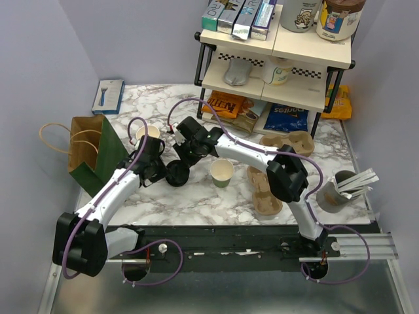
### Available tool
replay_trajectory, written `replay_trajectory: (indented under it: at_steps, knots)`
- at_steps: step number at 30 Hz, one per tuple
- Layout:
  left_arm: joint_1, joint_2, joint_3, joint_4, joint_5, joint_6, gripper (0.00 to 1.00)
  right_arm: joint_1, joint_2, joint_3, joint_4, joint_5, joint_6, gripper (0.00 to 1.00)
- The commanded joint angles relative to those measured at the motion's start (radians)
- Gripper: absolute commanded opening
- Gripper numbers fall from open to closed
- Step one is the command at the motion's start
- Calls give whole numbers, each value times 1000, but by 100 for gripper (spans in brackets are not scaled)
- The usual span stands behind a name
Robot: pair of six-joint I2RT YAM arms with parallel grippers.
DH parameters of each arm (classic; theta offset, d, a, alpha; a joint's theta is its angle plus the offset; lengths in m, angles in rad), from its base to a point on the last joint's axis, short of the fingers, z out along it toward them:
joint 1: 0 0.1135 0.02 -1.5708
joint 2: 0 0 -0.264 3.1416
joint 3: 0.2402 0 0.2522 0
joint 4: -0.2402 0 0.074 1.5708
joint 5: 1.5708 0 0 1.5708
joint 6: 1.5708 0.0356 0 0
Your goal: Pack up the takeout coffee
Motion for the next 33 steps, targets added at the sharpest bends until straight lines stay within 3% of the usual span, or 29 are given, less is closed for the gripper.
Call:
replay_trajectory:
  at_steps: [1, 4, 8, 15, 19, 21, 28, 33]
  knots:
    - [10, -29, -8, 4, 7, 12, 0, 13, 38, 40, -22, 23, 5, 26]
    - [14, -29, -10, 3, 7, 12, 0, 14, 40, 43, -22, 0, -10, 1]
    - [17, -11, -1, -13, -1, 5, 0, 17, 21, 14, 10, -55, -10, 1]
    - [20, -14, -8, -4, 20, -2, 19, 16, 11, 20, -12, -29, 13, 1]
    - [20, -28, -7, -5, 24, -2, 40, 14, 14, 36, -45, -16, 28, 1]
    - [22, -40, -8, -17, 14, -5, 56, 14, 15, 36, -56, -17, 33, 1]
    - [30, -89, -36, 1, 65, -30, 58, 14, 24, 44, -96, 34, 62, 1]
    - [33, -92, -62, 44, 114, -54, 49, 11, 23, 53, -102, 29, 93, 1]
